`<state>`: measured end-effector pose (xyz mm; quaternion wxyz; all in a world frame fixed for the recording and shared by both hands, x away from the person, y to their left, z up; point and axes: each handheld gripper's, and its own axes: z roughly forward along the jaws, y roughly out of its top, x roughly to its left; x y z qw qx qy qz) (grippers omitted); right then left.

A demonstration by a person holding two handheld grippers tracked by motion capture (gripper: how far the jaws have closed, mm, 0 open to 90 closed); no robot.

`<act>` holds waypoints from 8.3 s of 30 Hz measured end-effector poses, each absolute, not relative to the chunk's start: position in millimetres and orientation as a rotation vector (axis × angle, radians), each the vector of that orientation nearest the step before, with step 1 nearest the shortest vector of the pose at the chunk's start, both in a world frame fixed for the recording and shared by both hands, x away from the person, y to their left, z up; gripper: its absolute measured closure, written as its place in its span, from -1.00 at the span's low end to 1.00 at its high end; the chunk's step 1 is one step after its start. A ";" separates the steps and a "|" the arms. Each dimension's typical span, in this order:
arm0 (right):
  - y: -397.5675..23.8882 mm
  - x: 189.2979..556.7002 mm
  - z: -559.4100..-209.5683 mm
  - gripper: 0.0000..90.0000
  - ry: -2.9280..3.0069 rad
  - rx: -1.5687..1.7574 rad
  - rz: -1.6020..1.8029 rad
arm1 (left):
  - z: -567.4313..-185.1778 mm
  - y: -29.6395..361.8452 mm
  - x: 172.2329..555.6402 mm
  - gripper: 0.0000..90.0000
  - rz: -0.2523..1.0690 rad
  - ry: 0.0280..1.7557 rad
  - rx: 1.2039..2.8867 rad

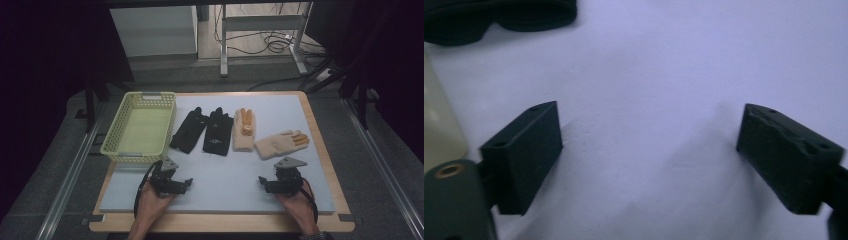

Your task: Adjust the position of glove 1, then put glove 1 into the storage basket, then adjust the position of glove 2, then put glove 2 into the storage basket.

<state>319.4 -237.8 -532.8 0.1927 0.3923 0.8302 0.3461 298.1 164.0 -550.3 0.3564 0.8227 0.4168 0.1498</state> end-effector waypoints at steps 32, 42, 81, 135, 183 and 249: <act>-230.5 321.1 -529.0 -0.58 2.348 1.108 0.986 | -550.4 164.4 297.6 -0.75 0.391 1.072 2.128; -221.3 327.9 -521.4 -0.58 2.359 1.092 1.024 | -550.4 164.3 297.5 -0.75 0.392 1.072 2.127; -119.0 395.7 -507.3 -0.28 2.534 0.834 1.055 | -550.4 164.4 297.4 -0.75 0.391 1.071 2.128; 4.8 488.1 -529.5 0.92 2.503 0.858 0.957 | -550.6 164.3 297.5 -0.76 0.389 1.072 2.126; -138.2 330.6 -452.3 0.94 2.599 0.704 1.235 | -550.7 164.0 297.3 -0.76 0.390 1.074 2.121; -81.0 498.7 -522.1 -0.29 2.447 0.993 0.975 | -550.7 164.3 297.4 -0.76 0.389 1.071 2.124</act>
